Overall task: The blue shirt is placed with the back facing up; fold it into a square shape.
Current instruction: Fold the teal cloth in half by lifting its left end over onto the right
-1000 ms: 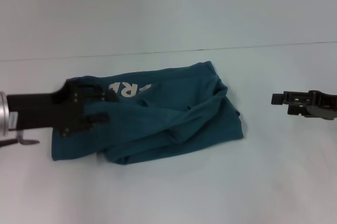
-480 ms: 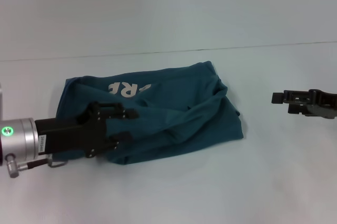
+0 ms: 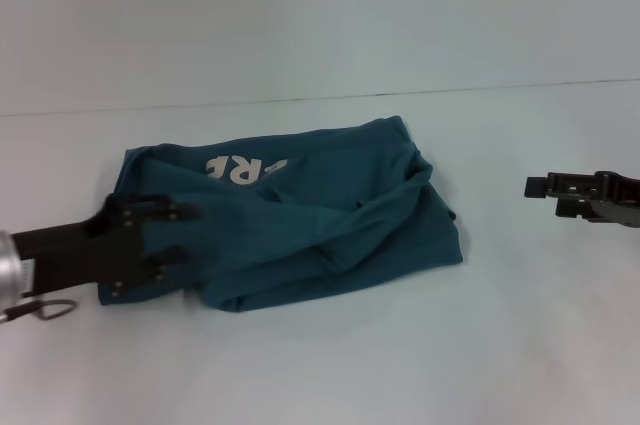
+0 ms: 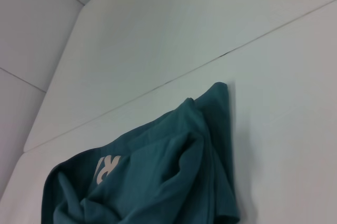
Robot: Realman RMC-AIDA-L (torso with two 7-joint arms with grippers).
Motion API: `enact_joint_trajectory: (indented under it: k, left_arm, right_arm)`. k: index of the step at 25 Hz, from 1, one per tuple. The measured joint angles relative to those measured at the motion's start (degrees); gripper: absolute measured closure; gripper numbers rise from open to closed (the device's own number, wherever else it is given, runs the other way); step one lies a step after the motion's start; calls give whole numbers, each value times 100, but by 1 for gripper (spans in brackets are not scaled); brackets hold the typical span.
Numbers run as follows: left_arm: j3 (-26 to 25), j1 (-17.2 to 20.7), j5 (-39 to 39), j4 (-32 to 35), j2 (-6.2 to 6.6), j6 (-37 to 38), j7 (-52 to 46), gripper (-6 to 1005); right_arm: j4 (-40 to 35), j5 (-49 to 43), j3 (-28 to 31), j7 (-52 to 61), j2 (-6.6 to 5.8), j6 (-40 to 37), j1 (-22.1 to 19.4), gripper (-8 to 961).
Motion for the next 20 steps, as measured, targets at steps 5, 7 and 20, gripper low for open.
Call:
enact_joint_trajectory:
  k: [5, 7, 20]
  left_arm:
    - [-91, 280, 110, 306, 60, 17, -92, 462]
    - [-207, 340, 237, 332, 102, 1, -98, 462]
    - [-559, 328, 1159, 358, 273, -378, 640, 463]
  right_arm:
    - [4, 0, 8, 13, -12, 16, 0, 69]
    - [7, 0, 9, 14, -17, 29, 3, 69]
    - [27, 0, -30, -1, -2, 168, 50, 71]
